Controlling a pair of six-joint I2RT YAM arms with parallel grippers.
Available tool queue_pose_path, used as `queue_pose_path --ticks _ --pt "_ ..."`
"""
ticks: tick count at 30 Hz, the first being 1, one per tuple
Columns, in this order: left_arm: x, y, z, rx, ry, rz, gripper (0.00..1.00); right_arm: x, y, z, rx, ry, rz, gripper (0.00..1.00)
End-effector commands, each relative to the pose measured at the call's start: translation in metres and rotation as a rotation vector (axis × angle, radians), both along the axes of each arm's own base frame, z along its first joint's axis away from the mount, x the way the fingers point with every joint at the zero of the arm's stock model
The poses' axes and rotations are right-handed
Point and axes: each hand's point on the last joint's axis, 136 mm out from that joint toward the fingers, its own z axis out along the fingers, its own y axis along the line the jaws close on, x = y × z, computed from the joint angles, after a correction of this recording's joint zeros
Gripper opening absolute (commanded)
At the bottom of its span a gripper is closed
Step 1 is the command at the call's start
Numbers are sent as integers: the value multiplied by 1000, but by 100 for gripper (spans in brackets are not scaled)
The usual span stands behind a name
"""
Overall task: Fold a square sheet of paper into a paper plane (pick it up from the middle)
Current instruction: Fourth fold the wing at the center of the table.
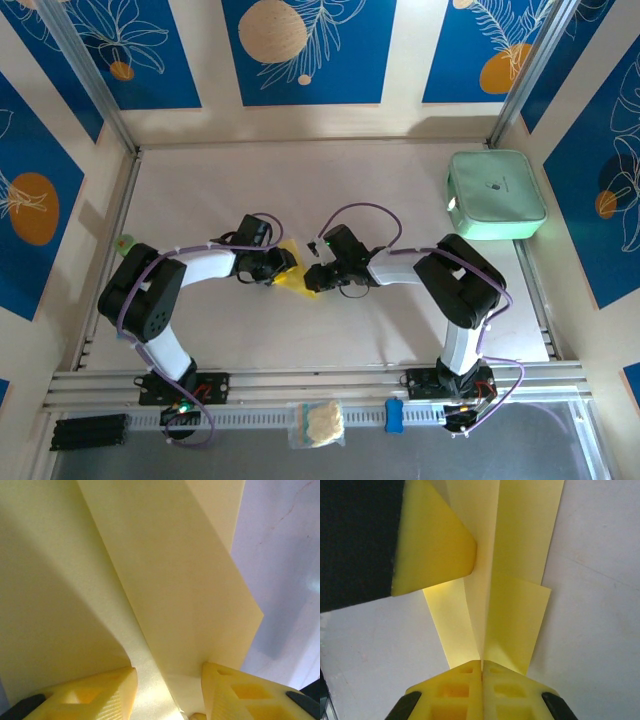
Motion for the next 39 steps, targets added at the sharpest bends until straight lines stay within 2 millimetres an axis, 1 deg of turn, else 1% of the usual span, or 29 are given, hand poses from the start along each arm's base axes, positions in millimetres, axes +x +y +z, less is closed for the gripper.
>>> queue_pose_path --ticks 1,4,6,11,13,15,17,20,24,33,39 --pt "-36 36 -38 183 153 25 44 -3 0 -4 25 35 4 3" --pt "-30 31 -29 159 125 18 44 -3 -1 -5 33 47 0 2" --pt "-23 24 -17 125 87 5 44 -4 -1 -6 46 61 0 0" --pt "0 8 26 43 -63 -35 47 -5 -2 -7 87 108 -6 0" --pt "7 5 41 17 -118 -38 48 -4 -1 -6 104 120 -7 0" --pt "12 4 53 -8 -170 -44 48 -5 -2 -6 115 131 -9 0" --pt "14 2 60 -27 -215 -58 48 -5 -2 -7 121 141 -11 0" --pt "14 -1 64 -65 -271 -83 47 -5 -2 -7 134 154 -13 0" --pt "15 -8 68 -118 -355 -127 40 -3 -4 -7 147 174 -22 0" --pt "13 -16 54 -183 -395 -155 23 -2 -6 -8 182 217 -37 0" --pt "13 -20 42 -202 -372 -160 16 -1 -9 -11 185 233 -53 0"
